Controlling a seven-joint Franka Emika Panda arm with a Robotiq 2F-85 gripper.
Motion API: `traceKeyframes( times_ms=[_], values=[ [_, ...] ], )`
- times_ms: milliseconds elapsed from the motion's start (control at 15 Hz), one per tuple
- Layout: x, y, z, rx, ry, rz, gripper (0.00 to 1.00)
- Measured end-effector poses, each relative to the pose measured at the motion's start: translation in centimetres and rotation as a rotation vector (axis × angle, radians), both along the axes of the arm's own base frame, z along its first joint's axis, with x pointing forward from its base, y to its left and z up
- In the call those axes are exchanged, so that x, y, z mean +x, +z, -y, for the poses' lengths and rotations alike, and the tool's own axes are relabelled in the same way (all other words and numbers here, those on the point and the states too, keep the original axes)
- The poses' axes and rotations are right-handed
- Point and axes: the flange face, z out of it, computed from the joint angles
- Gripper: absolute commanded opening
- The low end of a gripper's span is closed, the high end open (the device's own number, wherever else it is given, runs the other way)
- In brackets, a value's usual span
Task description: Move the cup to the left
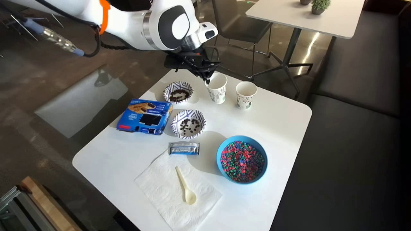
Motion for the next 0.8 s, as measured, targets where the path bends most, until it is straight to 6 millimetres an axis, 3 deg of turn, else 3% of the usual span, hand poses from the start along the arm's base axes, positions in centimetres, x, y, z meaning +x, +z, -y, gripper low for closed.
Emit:
traceKeyframes(
  times_ms=[800],
  values=[
    [0.55,0.21,-0.06,0.0,0.012,0.009,0.01]
  ],
)
